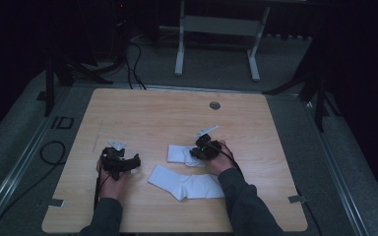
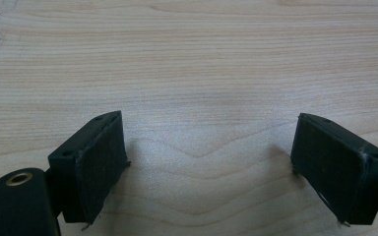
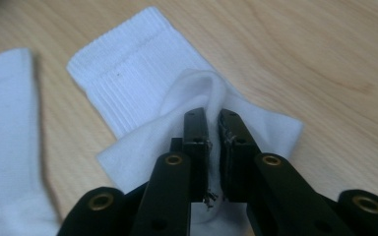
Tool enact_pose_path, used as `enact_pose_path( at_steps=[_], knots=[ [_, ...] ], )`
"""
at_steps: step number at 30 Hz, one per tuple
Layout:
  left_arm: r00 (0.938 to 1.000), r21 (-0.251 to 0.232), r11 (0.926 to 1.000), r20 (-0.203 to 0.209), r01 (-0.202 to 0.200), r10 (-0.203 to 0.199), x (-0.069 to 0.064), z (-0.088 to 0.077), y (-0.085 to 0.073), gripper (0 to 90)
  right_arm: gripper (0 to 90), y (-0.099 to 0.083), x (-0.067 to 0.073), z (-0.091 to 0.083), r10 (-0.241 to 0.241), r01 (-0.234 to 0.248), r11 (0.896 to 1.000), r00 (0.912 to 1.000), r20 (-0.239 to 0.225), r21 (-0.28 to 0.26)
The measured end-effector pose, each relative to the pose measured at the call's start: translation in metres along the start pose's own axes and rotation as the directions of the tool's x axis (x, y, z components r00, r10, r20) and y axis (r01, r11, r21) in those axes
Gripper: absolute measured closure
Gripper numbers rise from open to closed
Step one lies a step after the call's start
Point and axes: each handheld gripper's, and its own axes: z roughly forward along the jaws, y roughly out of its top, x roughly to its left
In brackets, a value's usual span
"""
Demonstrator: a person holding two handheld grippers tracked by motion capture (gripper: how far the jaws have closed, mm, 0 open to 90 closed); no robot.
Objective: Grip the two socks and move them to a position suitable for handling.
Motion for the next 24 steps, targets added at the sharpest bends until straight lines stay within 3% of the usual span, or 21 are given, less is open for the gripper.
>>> enact_pose_path(
  at_steps=[3, 8, 14, 18, 24],
  knots=[
    [1.0000, 0.000, 1.0000, 0.000, 0.000, 0.000, 0.000, 0.000, 0.000, 13.3, 85.9, 0.001, 0.006, -0.002, -0.014, 0.015, 1.000, 0.9999, 0.005, -0.009],
    [1.0000, -0.001, 1.0000, 0.000, 0.000, 0.000, 0.000, 0.000, 0.000, 13.3, 86.4, 0.004, 0.009, -0.015, 0.017, -0.016, 0.998, 0.9998, 0.012, -0.055],
    [1.0000, -0.003, 1.0000, 0.000, 0.001, -0.001, 0.000, 0.000, 0.000, 13.3, 86.3, 0.004, 0.011, -0.041, 0.019, -0.016, 0.994, 0.9996, 0.022, -0.106],
    [1.0000, -0.005, 1.0000, 0.000, 0.004, -0.004, 0.000, 0.000, 0.000, 13.3, 86.0, 0.000, 0.013, -0.058, 0.023, -0.022, 0.992, 0.9997, 0.004, -0.124],
    [1.0000, -0.003, 1.0000, 0.000, 0.002, -0.002, 0.000, 0.000, 0.000, 13.3, 85.9, -0.012, 0.007, -0.084, 0.032, -0.027, 0.989, 0.9989, 0.034, -0.143]
  ],
)
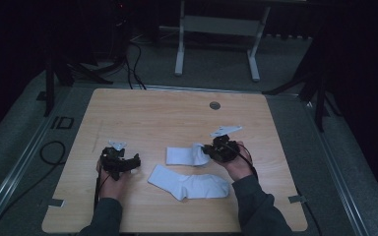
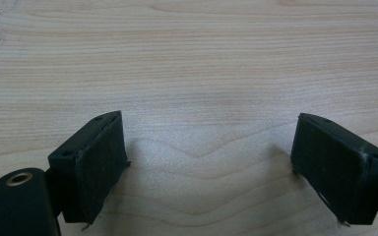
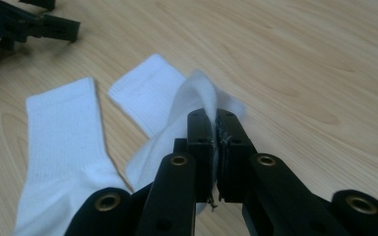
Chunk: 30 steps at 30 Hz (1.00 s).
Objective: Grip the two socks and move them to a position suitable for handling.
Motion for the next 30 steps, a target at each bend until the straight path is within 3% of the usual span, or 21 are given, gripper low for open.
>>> enact_pose_path(
  at_steps=[4, 13, 30],
  knots=[
    [1.0000, 0.001, 1.0000, 0.000, -0.001, 0.001, 0.000, 0.000, 0.000, 13.3, 85.9, -0.005, -0.014, -0.010, 0.017, -0.018, 1.000, 0.9988, 0.046, 0.004],
    [1.0000, 0.002, 1.0000, 0.000, -0.002, 0.002, 0.000, 0.000, 0.000, 13.3, 85.3, -0.025, -0.048, -0.021, 0.059, -0.068, 0.996, 0.9874, 0.147, 0.057],
    [1.0000, 0.001, 1.0000, 0.000, -0.002, 0.002, 0.000, 0.000, 0.000, 13.3, 84.1, -0.062, -0.072, -0.030, 0.109, -0.131, 0.985, 0.9769, 0.184, 0.112]
  ],
)
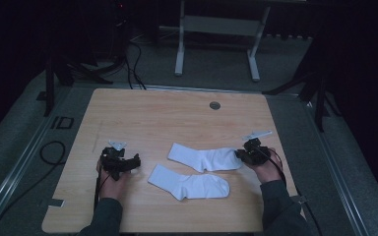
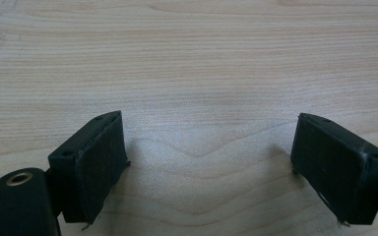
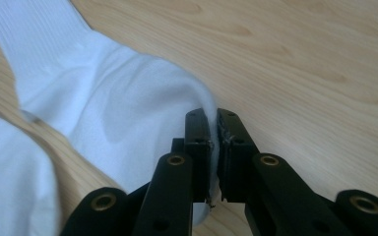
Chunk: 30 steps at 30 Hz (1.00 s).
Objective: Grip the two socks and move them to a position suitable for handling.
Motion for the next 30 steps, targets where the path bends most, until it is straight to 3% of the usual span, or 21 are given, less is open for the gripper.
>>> enact_pose_path(
  at_steps=[3, 5, 9, 12, 21, 25, 28, 30],
  knots=[
    [1.0000, 0.001, 1.0000, 0.000, -0.002, 0.002, 0.000, 0.000, 0.000, 13.3, 82.6, -0.007, -0.004, 0.001, -0.004, 0.004, 1.000, 0.9997, 0.025, 0.019],
    [1.0000, 0.001, 1.0000, 0.000, -0.001, 0.001, 0.000, 0.000, 0.000, 13.3, 76.9, -0.010, -0.006, 0.000, -0.005, 0.004, 1.000, 0.9993, 0.037, 0.030],
    [1.0000, 0.001, 1.0000, 0.000, -0.001, 0.001, 0.000, 0.000, 0.000, 13.3, 63.4, -0.011, -0.010, -0.005, 0.026, -0.026, 1.000, 0.9974, 0.067, 0.000],
    [1.0000, 0.001, 1.0000, 0.001, -0.001, 0.001, 0.000, 0.000, 0.000, 13.3, 59.9, -0.008, -0.007, -0.009, 0.021, -0.019, 0.999, 0.9971, 0.073, -0.030],
    [1.0000, 0.001, 1.0000, 0.001, -0.003, 0.003, 0.000, 0.000, 0.000, 13.3, 60.7, -0.011, 0.019, 0.008, -0.109, 0.109, 0.994, 0.9939, 0.017, -0.006],
    [1.0000, 0.001, 1.0000, 0.001, -0.003, 0.003, 0.000, 0.000, 0.000, 13.3, 59.6, -0.009, 0.034, 0.016, -0.192, 0.192, 0.981, 0.9812, -0.013, -0.010],
    [1.0000, 0.001, 1.0000, 0.001, -0.003, 0.003, 0.000, 0.000, 0.000, 13.3, 58.1, -0.007, 0.045, 0.024, -0.245, 0.246, 0.969, 0.9693, -0.018, 0.015],
    [1.0000, 0.001, 1.0000, 0.001, -0.003, 0.003, 0.000, 0.000, 0.000, 13.4, 57.8, -0.006, 0.048, 0.030, -0.261, 0.262, 0.965, 0.9650, -0.024, 0.027]
  ],
)
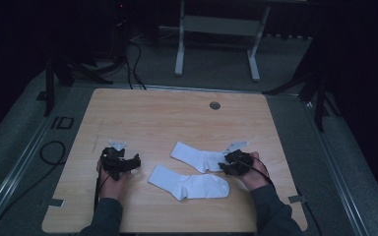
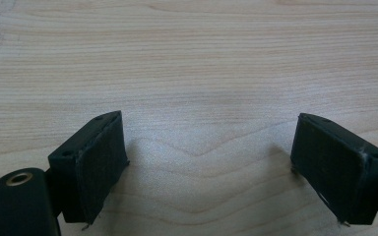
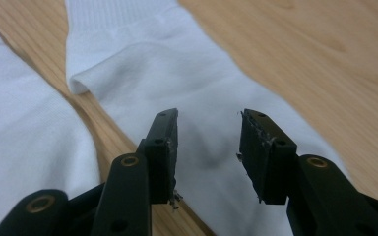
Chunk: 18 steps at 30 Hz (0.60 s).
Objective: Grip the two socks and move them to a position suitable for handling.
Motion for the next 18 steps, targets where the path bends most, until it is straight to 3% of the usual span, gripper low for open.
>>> enact_pose_path(
  at_steps=[2, 13, 18],
  knots=[
    [1.0000, -0.001, 1.0000, 0.000, 0.000, 0.000, 0.000, 0.000, 0.000, 13.4, 56.9, 0.001, 0.001, 0.007, 0.001, -0.001, 1.000, 1.0000, -0.007, 0.025],
    [1.0000, -0.001, 1.0000, 0.001, -0.001, 0.001, 0.000, 0.000, 0.000, 13.3, 53.2, 0.004, 0.016, 0.011, -0.002, 0.003, 1.000, 0.9980, -0.064, 0.010],
    [1.0000, -0.001, 1.0000, 0.001, 0.000, 0.000, 0.000, 0.000, 0.000, 13.3, 51.9, 0.000, 0.014, 0.010, 0.035, -0.036, 0.999, 0.9955, -0.088, -0.005]
  ],
)
